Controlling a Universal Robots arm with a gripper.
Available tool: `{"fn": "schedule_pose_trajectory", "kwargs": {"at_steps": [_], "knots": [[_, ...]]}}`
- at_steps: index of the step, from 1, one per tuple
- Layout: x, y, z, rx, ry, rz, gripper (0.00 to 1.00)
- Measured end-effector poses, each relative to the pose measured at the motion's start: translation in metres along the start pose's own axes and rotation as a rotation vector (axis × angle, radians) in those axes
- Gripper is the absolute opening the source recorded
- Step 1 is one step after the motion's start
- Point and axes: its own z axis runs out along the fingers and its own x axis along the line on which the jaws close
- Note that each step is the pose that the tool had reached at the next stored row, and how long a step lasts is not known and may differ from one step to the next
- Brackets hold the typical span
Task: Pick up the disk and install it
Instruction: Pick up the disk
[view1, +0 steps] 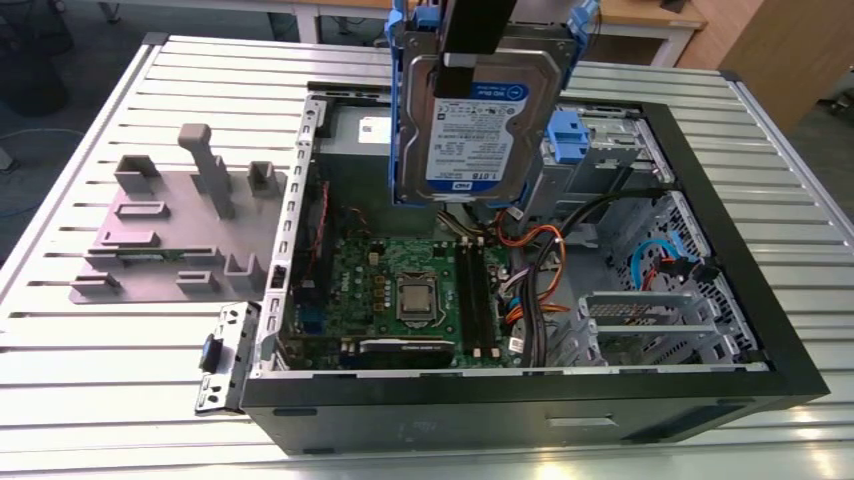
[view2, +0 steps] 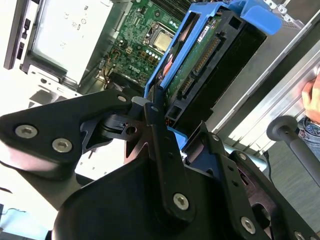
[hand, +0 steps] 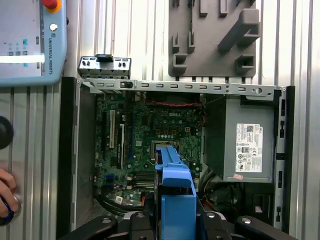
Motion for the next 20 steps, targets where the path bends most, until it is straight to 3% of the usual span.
{"fn": "schedule_pose_trajectory", "kwargs": {"at_steps": [20], "knots": [[0.0059,0.0001,0.0001,0.0000,0.0001,0.000,0.36]]}}
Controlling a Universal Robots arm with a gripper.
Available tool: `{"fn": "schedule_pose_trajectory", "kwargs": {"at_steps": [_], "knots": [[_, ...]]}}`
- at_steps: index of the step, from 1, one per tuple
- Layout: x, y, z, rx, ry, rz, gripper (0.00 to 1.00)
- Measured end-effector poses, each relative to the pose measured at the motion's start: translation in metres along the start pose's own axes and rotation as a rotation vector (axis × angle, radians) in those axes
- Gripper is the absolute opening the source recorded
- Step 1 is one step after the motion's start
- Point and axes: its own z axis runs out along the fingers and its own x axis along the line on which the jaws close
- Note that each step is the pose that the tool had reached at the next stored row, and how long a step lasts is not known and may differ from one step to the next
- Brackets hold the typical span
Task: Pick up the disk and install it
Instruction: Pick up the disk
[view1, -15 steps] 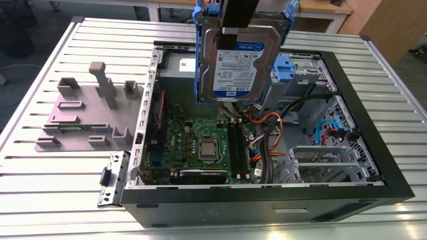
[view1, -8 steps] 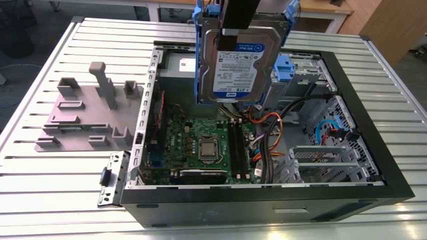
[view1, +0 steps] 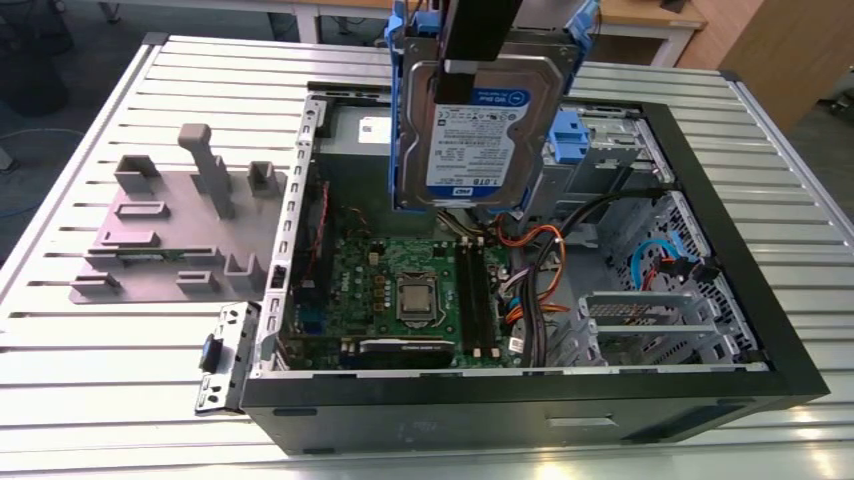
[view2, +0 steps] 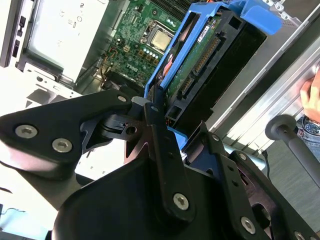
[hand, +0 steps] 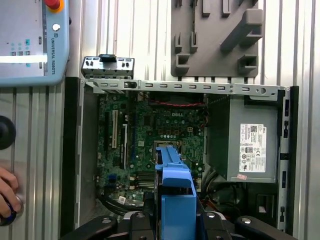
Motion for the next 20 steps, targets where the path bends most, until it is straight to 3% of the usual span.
{"fn": "schedule_pose_trajectory", "kwargs": {"at_steps": [20], "knots": [[0.0062,0.0001,0.0002,0.0000,-0.0001,0.000,0.36]]}}
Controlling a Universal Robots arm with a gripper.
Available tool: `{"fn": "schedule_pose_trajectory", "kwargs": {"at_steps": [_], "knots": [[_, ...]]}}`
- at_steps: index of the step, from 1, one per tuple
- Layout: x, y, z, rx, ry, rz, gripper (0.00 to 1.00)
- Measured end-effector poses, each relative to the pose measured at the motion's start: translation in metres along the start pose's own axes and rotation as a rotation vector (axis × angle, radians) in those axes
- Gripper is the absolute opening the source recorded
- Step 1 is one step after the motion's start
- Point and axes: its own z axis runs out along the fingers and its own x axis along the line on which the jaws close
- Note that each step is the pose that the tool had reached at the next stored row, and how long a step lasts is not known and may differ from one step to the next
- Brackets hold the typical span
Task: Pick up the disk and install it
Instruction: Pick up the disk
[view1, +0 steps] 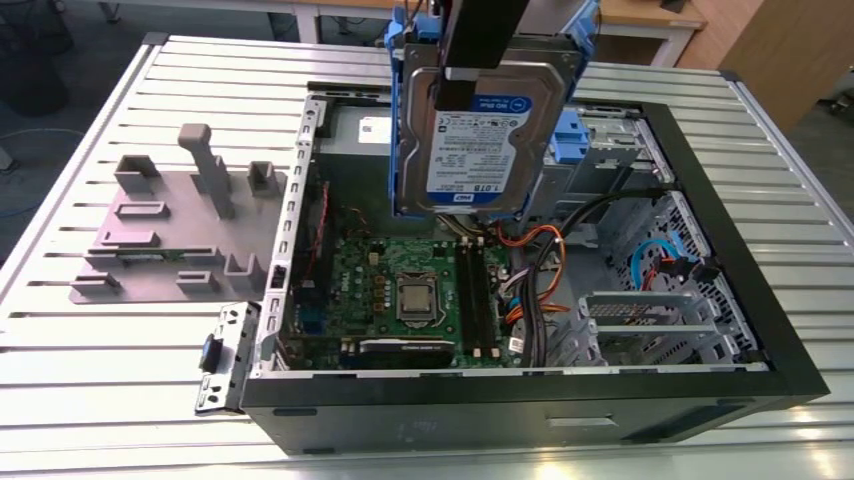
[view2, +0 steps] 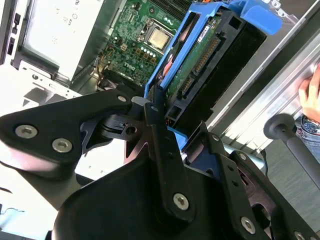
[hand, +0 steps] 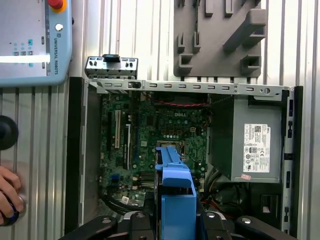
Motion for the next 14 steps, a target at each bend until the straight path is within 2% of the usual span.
{"fn": "schedule_pose_trajectory", "kwargs": {"at_steps": [14], "knots": [[0.0045,0.0001,0.0001,0.0000,0.0000,0.000,0.36]]}}
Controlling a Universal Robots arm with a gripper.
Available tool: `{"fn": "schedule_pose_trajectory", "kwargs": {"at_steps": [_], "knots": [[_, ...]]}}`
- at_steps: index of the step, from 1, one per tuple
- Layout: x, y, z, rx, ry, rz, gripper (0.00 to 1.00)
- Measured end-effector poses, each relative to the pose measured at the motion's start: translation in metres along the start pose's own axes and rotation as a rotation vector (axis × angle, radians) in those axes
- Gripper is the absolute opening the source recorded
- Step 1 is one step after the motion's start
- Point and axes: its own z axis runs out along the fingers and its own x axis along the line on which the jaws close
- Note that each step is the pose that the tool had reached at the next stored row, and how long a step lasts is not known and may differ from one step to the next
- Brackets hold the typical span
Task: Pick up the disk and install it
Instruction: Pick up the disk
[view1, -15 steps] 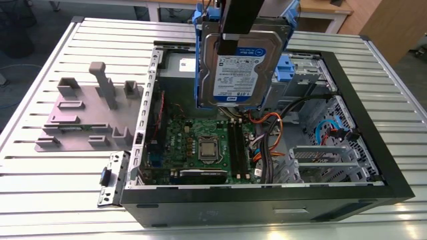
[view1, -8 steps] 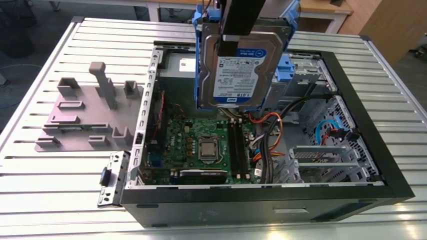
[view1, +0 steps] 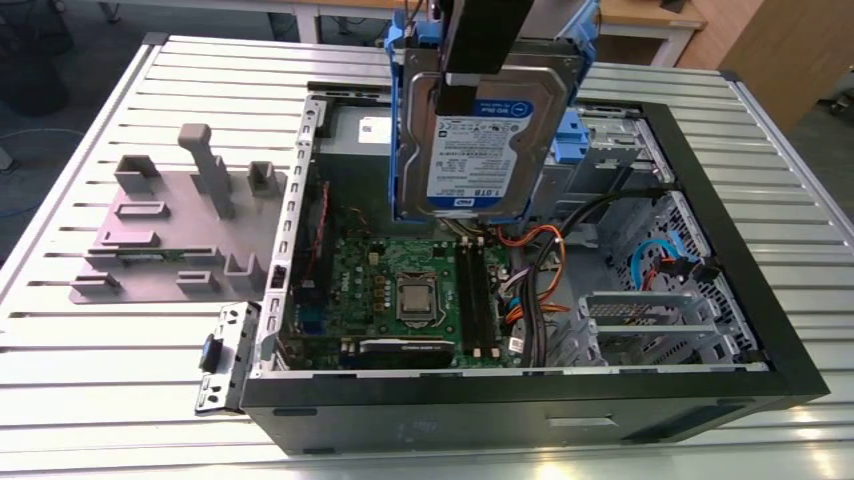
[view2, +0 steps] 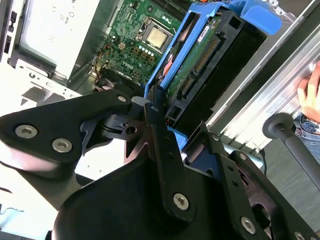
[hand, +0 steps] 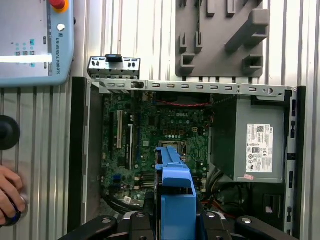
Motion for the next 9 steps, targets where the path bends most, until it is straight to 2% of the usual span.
{"fn": "schedule_pose_trajectory", "kwargs": {"at_steps": [9], "knots": [[0.0027,0.0000,0.0000,0.0000,0.0000,0.000,0.36]]}}
